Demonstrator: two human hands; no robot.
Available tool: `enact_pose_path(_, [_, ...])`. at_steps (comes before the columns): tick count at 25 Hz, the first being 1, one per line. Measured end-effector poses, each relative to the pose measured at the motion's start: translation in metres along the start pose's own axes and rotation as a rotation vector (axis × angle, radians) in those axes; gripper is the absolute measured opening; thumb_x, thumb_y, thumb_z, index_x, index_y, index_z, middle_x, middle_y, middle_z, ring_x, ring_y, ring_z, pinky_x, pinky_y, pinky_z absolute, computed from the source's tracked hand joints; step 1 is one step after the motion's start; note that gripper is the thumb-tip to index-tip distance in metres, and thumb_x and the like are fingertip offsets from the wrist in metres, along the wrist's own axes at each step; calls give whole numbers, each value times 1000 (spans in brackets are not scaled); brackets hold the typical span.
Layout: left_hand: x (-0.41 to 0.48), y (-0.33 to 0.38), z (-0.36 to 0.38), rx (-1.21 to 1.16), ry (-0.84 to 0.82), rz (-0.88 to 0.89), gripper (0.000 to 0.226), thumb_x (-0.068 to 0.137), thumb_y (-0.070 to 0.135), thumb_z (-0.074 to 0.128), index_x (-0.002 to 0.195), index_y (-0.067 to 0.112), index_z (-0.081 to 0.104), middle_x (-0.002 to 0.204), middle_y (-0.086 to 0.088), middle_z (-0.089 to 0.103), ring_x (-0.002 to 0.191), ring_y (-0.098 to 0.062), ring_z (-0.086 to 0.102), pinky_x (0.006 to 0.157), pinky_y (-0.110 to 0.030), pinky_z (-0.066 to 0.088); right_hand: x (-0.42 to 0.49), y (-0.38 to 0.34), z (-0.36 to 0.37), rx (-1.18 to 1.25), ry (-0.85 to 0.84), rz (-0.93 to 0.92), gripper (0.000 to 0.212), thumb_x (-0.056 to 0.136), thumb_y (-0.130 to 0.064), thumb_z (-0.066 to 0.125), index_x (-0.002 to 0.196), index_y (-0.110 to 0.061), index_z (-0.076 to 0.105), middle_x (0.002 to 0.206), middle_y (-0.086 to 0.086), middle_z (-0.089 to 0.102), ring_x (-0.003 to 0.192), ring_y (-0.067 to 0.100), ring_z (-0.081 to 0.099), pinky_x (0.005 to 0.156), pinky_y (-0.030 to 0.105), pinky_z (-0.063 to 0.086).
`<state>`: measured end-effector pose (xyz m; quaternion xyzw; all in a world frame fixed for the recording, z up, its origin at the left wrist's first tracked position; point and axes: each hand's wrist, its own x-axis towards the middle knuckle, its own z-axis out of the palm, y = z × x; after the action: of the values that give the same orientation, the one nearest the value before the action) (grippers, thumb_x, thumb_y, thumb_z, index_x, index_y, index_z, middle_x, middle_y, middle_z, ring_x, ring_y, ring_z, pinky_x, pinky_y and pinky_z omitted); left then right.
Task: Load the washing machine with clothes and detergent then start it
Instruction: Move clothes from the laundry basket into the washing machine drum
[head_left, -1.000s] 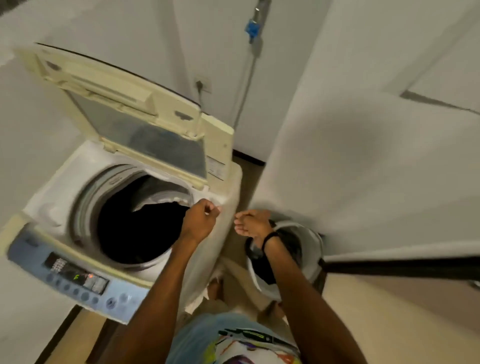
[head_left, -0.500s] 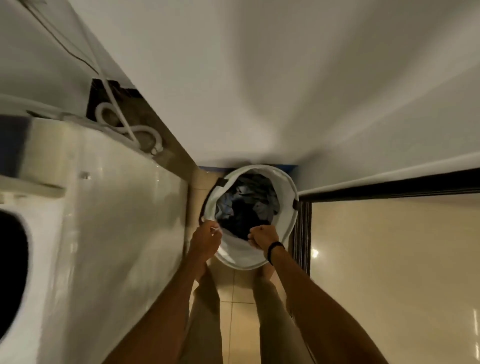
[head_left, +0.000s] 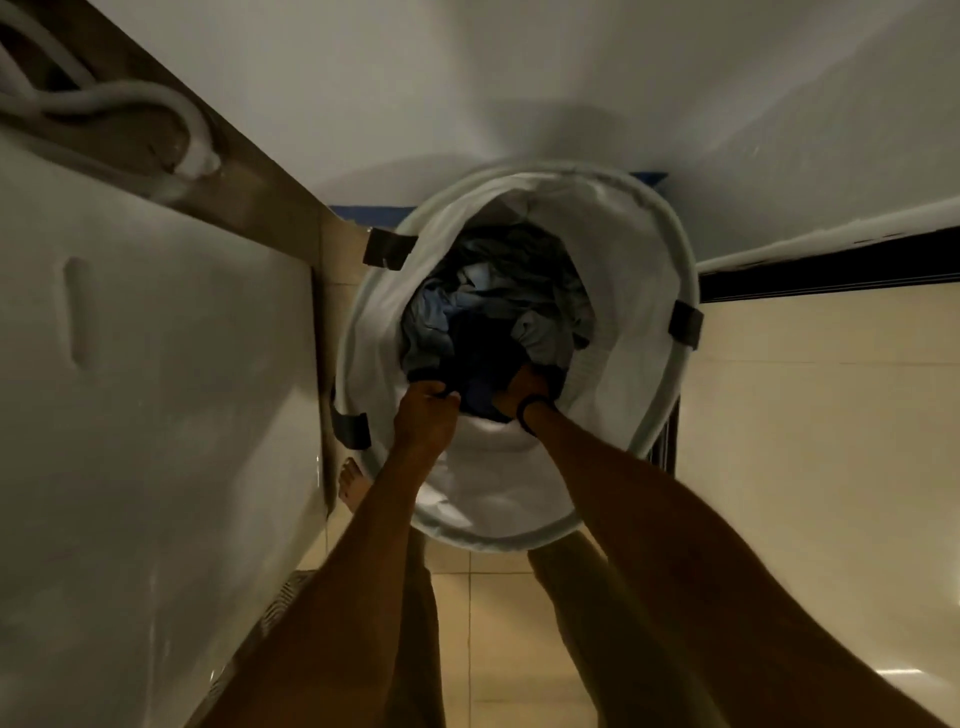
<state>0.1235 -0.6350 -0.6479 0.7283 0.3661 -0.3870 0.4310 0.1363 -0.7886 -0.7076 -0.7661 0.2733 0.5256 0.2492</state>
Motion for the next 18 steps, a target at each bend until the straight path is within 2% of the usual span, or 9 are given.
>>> enact_pose_path(1, [10,-6,4,-44,-12,-23,19,71,33,71,83,29,57,118,-16,66,111,-38,63,100,-52,50,16,-1,9,-21,21,21,92,93,-40,59,153,-2,1,161,20,11,147,37,19,119,45,21])
enact_pose_path(2, [17,-11,7,-84,-11,-35,19,70,34,71,83,30,58,117,-14,67,110,-37,64,100,-52,51,26,-3,16,-35,60,27,91,93,-39,58,153,1,1,160,22,11,147,38,20,119,46,22])
enact_pose_path(4, [17,-13,10,-136,-19,-60,20,69,35,70,86,29,60,115,-12,68,109,-37,65,99,-52,51,32,-5,27,-36,189,-9,66,97,-27,54,148,2,24,153,23,32,139,37,35,115,44,30])
enact_pose_path(6, [11,-18,10,-179,-35,-86,29,65,38,68,91,26,62,115,-13,68,108,-39,65,98,-54,52,14,-8,27,58,284,-60,41,98,-18,51,134,1,48,137,23,52,126,37,50,107,44,40])
enact_pose_path(8, [-9,-18,5,-201,-34,-106,27,66,34,67,91,26,60,115,-16,67,107,-42,64,96,-57,52,-25,-9,19,144,349,-120,26,91,-17,57,111,0,60,113,23,65,106,37,62,86,43,53])
enact_pose_path(10, [-34,-7,-2,-213,-34,-96,21,74,28,67,93,25,59,116,-20,66,110,-45,63,96,-58,51,-75,-9,5,265,384,-175,10,86,-13,61,86,-5,54,91,20,65,87,34,62,68,39,50])
enact_pose_path(12, [-61,9,-11,-219,-22,-84,14,79,20,66,91,24,60,111,-20,68,108,-44,63,96,-57,52,-128,-9,-12,343,451,-248,17,83,-7,62,76,-10,46,79,14,58,77,31,58,61,33,40])
enact_pose_path(15, [-114,45,-27,-221,-10,-80,16,85,8,58,95,20,57,102,-18,67,104,-44,64,91,-51,55,-209,-14,-37,431,589,-358,8,80,1,60,79,-7,57,84,11,62,80,26,58,63,27,38])
enact_pose_path(18, [-174,78,-46,-330,-48,-8,17,94,-3,46,107,3,55,78,-12,56,77,-40,57,59,-27,52,-294,-26,-64,557,692,-427,13,80,3,60,88,-5,67,92,10,65,87,25,61,74,29,47])
